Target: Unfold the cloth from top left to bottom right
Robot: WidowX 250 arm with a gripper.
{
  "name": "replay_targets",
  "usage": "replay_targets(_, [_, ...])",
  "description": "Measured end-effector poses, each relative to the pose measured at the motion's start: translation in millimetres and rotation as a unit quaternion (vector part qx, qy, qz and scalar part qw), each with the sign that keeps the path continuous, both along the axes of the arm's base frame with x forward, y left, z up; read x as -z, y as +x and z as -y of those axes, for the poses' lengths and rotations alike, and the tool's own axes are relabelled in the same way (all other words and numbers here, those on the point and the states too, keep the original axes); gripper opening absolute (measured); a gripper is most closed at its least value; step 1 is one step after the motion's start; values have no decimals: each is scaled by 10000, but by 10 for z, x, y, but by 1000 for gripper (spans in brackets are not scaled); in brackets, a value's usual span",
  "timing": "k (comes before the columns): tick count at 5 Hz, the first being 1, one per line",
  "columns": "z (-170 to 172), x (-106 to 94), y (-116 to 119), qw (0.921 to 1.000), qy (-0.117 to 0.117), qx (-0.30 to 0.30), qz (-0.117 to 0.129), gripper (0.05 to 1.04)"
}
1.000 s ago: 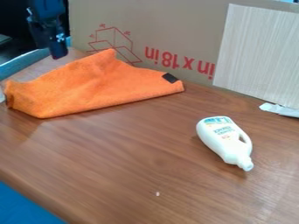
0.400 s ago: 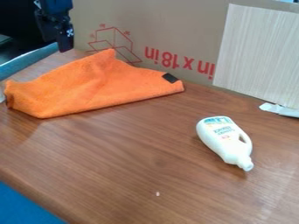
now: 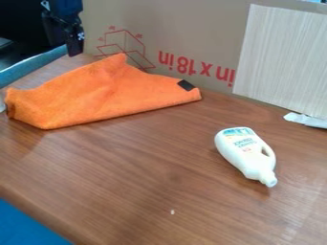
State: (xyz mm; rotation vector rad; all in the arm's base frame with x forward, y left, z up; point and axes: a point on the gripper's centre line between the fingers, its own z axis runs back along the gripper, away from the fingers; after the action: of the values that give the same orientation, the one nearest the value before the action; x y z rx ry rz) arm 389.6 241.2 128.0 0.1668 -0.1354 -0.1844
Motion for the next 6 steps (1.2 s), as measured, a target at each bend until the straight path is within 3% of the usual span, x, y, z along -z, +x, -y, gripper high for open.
replay_targets(4, [-151, 123, 128, 9967, 592, -531, -180, 1001])
replay_targets(5, [-108, 235, 160, 9957, 663, -545, -341, 1001])
replay_targets(6, [-72, 244, 205, 9954, 722, -534, -348, 1001])
